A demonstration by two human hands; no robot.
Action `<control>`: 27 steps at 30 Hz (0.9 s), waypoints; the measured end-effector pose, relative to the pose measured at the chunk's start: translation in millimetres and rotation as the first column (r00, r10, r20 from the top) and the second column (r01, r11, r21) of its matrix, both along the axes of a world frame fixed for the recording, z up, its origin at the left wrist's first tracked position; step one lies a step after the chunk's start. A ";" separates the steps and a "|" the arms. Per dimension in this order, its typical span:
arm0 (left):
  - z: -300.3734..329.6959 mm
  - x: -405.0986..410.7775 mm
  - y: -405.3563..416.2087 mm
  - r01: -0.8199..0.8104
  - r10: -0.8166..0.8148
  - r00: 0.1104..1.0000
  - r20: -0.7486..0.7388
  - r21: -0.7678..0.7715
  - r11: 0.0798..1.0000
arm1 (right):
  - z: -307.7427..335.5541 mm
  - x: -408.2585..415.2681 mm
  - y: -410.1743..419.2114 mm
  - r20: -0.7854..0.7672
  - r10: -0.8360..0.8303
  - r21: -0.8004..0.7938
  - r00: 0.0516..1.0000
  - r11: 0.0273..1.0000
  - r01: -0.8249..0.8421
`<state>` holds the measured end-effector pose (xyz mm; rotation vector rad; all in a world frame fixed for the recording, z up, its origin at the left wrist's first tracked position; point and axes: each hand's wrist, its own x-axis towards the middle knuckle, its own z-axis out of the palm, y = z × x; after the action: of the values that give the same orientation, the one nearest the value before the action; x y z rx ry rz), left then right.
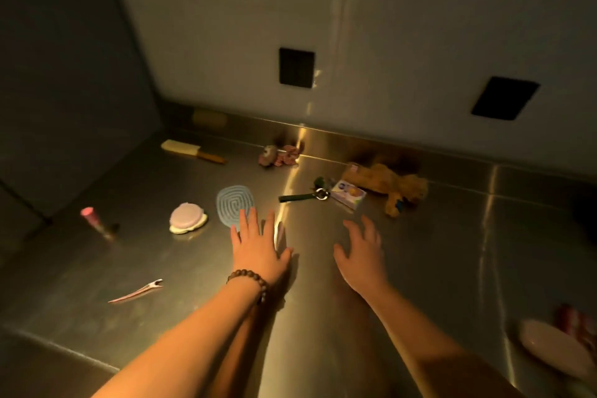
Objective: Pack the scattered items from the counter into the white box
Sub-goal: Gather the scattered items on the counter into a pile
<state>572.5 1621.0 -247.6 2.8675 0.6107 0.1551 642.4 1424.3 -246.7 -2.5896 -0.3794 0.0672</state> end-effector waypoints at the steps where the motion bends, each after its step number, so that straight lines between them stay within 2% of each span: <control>1: -5.5 -3.4 12.2 -0.029 0.029 0.999 -0.040 -0.012 0.999 | -3.6 3.3 13.8 -0.010 0.017 -0.017 1.000 1.000 -0.017; 5: -25.6 -8.2 46.1 -0.075 0.071 0.991 -0.109 -0.034 0.997 | -16.2 14.6 57.2 -0.031 0.099 -0.082 0.995 0.991 -0.101; 11: -31.5 -1.4 95.4 -0.053 0.053 0.999 -0.005 -0.013 0.999 | -21.8 50.6 104.0 0.010 0.212 -0.169 0.977 0.964 -0.207; 15: -26.1 -0.7 129.3 -0.192 0.186 0.975 0.118 0.045 0.980 | -24.6 76.4 138.5 0.105 0.307 -0.311 0.946 0.913 -0.262; 18: -24.9 -1.3 154.1 -0.293 0.294 0.956 0.026 -0.011 0.956 | -20.1 110.4 146.2 0.145 0.286 -0.467 0.947 0.864 -0.189; 21: -31.1 -2.0 164.3 -0.310 0.304 0.950 -0.067 -0.119 0.943 | -14.9 140.3 140.8 0.032 0.181 -0.522 0.983 0.842 -0.138; 24: -36.5 0.7 160.6 -0.299 0.296 0.954 -0.045 -0.163 0.940 | -15.4 143.2 139.5 -0.058 0.170 -0.537 0.984 0.825 -0.174; 27: -39.3 9.7 149.7 -0.260 0.262 0.965 -0.008 -0.163 0.952 | -20.6 135.0 138.3 0.001 0.247 -0.549 0.969 0.810 -0.206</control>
<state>582.3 1770.8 -286.8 2.6176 0.9526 0.1563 777.5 1562.5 -267.3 -3.1020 -0.8001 0.1920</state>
